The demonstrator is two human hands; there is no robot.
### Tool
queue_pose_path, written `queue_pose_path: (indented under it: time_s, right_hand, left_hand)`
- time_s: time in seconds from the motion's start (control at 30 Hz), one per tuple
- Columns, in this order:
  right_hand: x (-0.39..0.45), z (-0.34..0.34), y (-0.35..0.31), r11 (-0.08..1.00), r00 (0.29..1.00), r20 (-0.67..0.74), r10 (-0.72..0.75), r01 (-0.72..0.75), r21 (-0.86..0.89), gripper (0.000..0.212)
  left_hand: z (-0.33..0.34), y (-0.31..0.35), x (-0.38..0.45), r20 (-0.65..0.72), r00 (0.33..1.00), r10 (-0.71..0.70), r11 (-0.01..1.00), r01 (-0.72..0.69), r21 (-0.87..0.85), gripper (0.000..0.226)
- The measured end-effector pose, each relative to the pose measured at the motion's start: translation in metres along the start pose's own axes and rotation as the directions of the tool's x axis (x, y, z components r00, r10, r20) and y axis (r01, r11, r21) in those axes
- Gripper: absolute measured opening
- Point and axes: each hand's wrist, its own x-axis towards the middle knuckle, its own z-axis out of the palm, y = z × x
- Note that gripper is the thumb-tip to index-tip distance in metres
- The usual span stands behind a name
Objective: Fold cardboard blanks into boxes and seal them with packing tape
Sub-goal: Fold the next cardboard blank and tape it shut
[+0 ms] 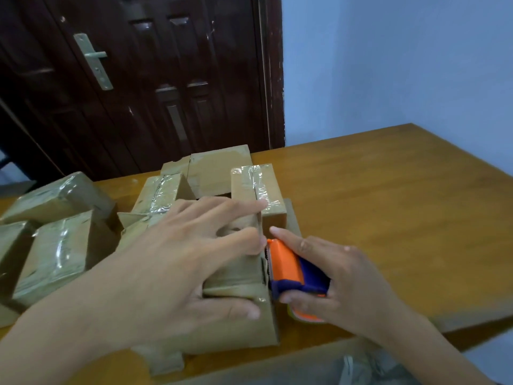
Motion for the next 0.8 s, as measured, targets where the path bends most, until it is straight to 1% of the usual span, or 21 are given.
queue_pose_path:
  time_s: [0.03, 0.1, 0.17, 0.2, 0.23, 0.27, 0.3, 0.33, 0.37, 0.4, 0.43, 0.47, 0.53, 0.63, 0.7, 0.8]
  right_hand:
    - [0.002, -0.005, -0.002, 1.0, 1.0, 0.002, -0.015, 0.015, 0.006, 0.085]
    - [0.007, -0.026, -0.009, 0.998, 0.999, 0.004, -0.05, 0.05, 0.032, 0.081]
    - [0.019, -0.06, -0.018, 0.997, 0.998, 0.0, -0.068, 0.068, 0.02, 0.078]
    - [0.027, -0.079, -0.026, 0.997, 0.997, 0.004, -0.073, 0.073, -0.015, 0.077]
    - [0.035, -0.098, -0.035, 0.994, 0.996, 0.016, -0.086, 0.087, -0.071, 0.076]
    - [0.044, -0.113, -0.046, 0.984, 0.994, 0.053, -0.092, 0.099, -0.148, 0.075]
    - [0.053, -0.125, -0.056, 0.966, 0.991, 0.099, -0.094, 0.115, -0.232, 0.075]
    - [0.063, -0.132, -0.067, 0.94, 0.984, 0.156, -0.084, 0.13, -0.316, 0.076]
    - [0.073, -0.134, -0.078, 0.909, 0.974, 0.212, -0.079, 0.158, -0.386, 0.078]
    - [0.083, -0.133, -0.088, 0.879, 0.96, 0.271, -0.069, 0.187, -0.438, 0.08]
    - [0.092, -0.13, -0.098, 0.856, 0.942, 0.331, -0.062, 0.22, -0.467, 0.081]
    - [0.101, -0.125, -0.106, 0.838, 0.923, 0.381, -0.06, 0.254, -0.483, 0.082]
    - [0.114, -0.117, -0.12, 0.807, 0.887, 0.455, -0.075, 0.323, -0.495, 0.082]
    - [0.127, -0.105, -0.132, 0.768, 0.844, 0.525, -0.106, 0.405, -0.495, 0.084]
    - [0.133, -0.098, -0.133, 0.742, 0.82, 0.563, -0.102, 0.44, -0.506, 0.083]
    - [0.14, -0.092, -0.133, 0.724, 0.808, 0.583, -0.086, 0.453, -0.521, 0.084]
  left_hand:
    - [-0.006, 0.001, -0.006, -0.035, 0.999, 0.027, 1.0, -0.027, -0.007, 0.053]
    - [-0.015, 0.0, 0.004, -0.126, 0.992, -0.013, 0.996, 0.002, -0.087, 0.053]
    - [-0.012, -0.02, 0.02, -0.249, 0.965, -0.078, 0.988, 0.04, -0.152, 0.047]
    - [-0.009, -0.029, 0.023, -0.276, 0.941, -0.195, 0.958, 0.123, -0.259, 0.045]
    - [-0.007, -0.034, 0.021, -0.251, 0.904, -0.345, 0.879, 0.218, -0.425, 0.051]
    - [-0.003, -0.029, 0.014, -0.257, 0.864, -0.434, 0.808, 0.246, -0.536, 0.059]
    - [0.005, -0.019, 0.002, -0.354, 0.826, -0.439, 0.796, 0.175, -0.579, 0.067]
    - [0.013, -0.004, -0.01, -0.458, 0.778, -0.431, 0.819, 0.123, -0.56, 0.072]
    - [0.024, 0.01, -0.025, -0.525, 0.739, -0.423, 0.837, 0.097, -0.538, 0.073]
    - [0.034, 0.02, -0.031, -0.563, 0.7, -0.44, 0.837, 0.091, -0.54, 0.073]
    - [0.046, 0.022, -0.039, -0.576, 0.667, -0.473, 0.824, 0.103, -0.557, 0.073]
    - [0.057, 0.016, -0.043, -0.59, 0.615, -0.523, 0.802, 0.12, -0.586, 0.073]
    - [0.069, 0.006, -0.054, -0.596, 0.558, -0.578, 0.773, 0.14, -0.619, 0.07]
    - [0.092, 0.002, -0.074, -0.66, 0.524, -0.538, 0.803, 0.082, -0.59, 0.064]
    - [0.102, -0.001, -0.082, -0.687, 0.492, -0.535, 0.806, 0.051, -0.59, 0.067]
    - [0.109, -0.009, -0.089, -0.67, 0.532, -0.518, 0.808, 0.047, -0.587, 0.066]
